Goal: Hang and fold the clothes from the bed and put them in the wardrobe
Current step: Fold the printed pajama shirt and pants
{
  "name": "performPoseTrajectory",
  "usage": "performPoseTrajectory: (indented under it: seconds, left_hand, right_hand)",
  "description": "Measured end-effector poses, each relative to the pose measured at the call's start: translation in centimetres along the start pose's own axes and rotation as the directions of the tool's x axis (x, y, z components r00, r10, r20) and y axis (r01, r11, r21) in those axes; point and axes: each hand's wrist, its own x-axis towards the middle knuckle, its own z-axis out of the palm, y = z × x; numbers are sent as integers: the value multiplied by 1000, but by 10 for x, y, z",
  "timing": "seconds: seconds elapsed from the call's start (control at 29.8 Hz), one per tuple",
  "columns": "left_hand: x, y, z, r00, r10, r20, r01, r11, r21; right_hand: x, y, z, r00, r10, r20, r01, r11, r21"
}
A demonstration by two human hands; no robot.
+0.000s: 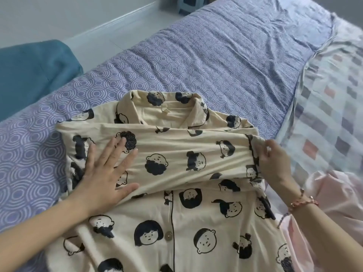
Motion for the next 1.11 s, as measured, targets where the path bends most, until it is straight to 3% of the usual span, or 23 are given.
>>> performPoseTrajectory:
  seconds: [0.07, 0.1, 0.17, 0.24, 0.3, 0.37, 0.44, 0.54, 0.6, 0.67, 0.74, 0.84, 0.97, 1.01, 1.11]
  left_hand:
    - [-7, -8, 3, 998, 59, 37, -59, 998, -14]
    - [-9, -12, 2, 997, 72, 26, -71, 997, -39]
    - [-6, -20, -9, 996, 42, -83, -53, 989, -138]
    - [9, -31, -25, 964, -82, -251, 25, 975, -223]
    - [34, -47, -41, 898, -299, -321, 219, 940, -262]
    - [64, -60, -54, 841, -501, -207, 442, 855, -272]
    - [92, -68, -61, 819, -573, 13, 563, 800, -205]
    - [114, -66, -58, 868, -470, 163, 488, 867, -100]
    - [116, -63, -59, 920, -364, 146, 388, 899, -203]
    - [119, -73, -63, 960, -232, -159, 182, 944, -276]
    - [132, -85, -73, 910, -68, -410, -13, 981, -192]
    - [179, -98, -88, 892, -66, -446, 59, 998, -29]
    - [234, -80, -99, 883, -355, -307, 352, 934, -68]
    - [231, -68, -98, 877, -376, -300, 361, 927, -106]
    - [175, -20, -74, 896, -181, -406, 127, 979, -157]
  right_hand:
    - [-7, 17, 2, 989, 54, 141, -27, 982, -187]
    - [-7, 20, 5, 984, 84, 156, -51, 978, -200]
    - [-2, 6, 7, 994, 95, 57, -89, 991, -98]
    - [12, -17, 9, 993, -52, -105, 46, 997, -58]
    - [31, -40, 16, 972, -219, -80, 210, 971, -113]
    - [53, -52, 27, 963, -263, 56, 269, 928, -257]
    - [76, -57, 36, 957, -198, 213, 264, 897, -355]
    - [87, -59, 41, 923, -170, 346, 333, 803, -494]
    - [85, -56, 37, 901, -271, 339, 412, 781, -470]
    - [85, -59, 29, 882, -397, 254, 469, 792, -392]
    - [96, -61, 14, 864, -485, 134, 494, 767, -409]
    - [130, -69, -4, 896, -445, -7, 386, 785, -484]
    - [151, -74, 2, 953, -302, -18, 246, 809, -534]
    - [139, -74, 8, 948, -317, -3, 274, 825, -493]
    - [61, -66, 26, 906, -415, 85, 420, 854, -307]
